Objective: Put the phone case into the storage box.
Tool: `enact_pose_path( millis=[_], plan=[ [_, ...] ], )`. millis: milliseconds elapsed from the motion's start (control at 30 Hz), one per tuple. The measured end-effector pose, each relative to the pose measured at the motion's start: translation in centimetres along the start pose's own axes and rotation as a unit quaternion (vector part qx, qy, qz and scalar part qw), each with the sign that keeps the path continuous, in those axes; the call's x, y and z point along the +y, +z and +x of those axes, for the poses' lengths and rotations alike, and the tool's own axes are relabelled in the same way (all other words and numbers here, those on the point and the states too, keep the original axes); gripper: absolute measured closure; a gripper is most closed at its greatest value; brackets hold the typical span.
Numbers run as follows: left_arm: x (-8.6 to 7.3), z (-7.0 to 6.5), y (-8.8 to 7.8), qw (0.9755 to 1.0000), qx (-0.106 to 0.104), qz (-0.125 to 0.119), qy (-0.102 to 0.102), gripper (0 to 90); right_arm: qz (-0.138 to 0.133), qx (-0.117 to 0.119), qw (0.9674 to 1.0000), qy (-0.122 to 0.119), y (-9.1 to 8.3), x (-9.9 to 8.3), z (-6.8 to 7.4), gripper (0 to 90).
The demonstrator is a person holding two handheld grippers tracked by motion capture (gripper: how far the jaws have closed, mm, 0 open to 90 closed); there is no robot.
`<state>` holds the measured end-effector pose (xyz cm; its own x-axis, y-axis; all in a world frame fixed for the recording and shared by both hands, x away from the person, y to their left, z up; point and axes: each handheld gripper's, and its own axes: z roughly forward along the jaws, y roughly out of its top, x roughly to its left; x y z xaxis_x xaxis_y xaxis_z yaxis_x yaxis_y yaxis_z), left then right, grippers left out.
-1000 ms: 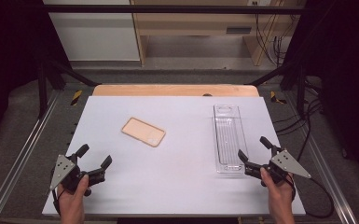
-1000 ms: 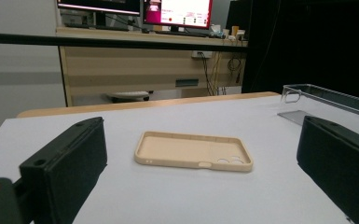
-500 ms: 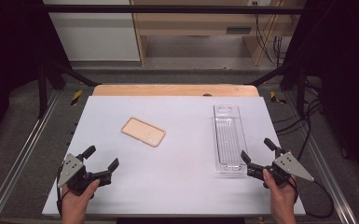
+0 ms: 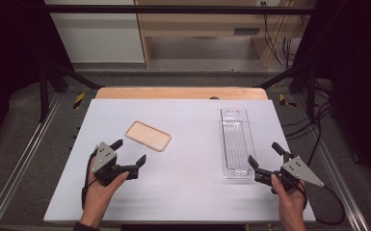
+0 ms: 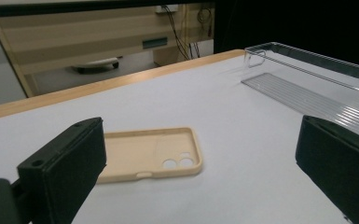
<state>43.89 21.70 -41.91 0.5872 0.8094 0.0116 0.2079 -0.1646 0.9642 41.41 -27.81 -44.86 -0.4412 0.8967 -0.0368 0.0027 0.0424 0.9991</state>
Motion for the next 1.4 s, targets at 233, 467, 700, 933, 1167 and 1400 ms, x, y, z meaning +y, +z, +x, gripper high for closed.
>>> enact_pose_path(
  millis=[233, 467, 700, 933, 1167, 1400],
  plan=[
    [1.5, -0.8, 3.9, 0.9983, -0.001, 0.049, 0.032, 1.9, -0.003, 0.000, 1.0000, 0.000, -0.1, 0.0, 0.0, 5.2],
    [1.3, -0.7, 7.8, 0.9939, 0.002, 0.102, 0.042, 2.1, 0.002, 0.002, 1.0000, -0.001, 0.0, 0.0, 0.1, 5.2],
    [0.9, 0.0, 10.1, 0.9893, 0.013, 0.139, 0.041, 2.4, 0.003, 0.004, 1.0000, -0.003, 0.2, -0.1, 0.2, 5.2],
    [0.4, 0.7, 12.5, 0.9837, 0.030, 0.174, 0.037, 3.1, 0.007, 0.006, 0.9999, -0.007, 0.3, -0.1, 0.4, 5.2],
    [0.1, 1.1, 13.1, 0.9827, 0.047, 0.178, 0.021, 12.8, 0.007, 0.004, 1.0000, -0.003, 0.2, -0.2, 0.2, 5.3],
    [0.2, 0.7, 13.0, 0.9829, 0.046, 0.178, 0.001, 53.1, 0.007, 0.004, 1.0000, -0.001, 0.2, -0.2, 0.3, 5.5]
  ],
)
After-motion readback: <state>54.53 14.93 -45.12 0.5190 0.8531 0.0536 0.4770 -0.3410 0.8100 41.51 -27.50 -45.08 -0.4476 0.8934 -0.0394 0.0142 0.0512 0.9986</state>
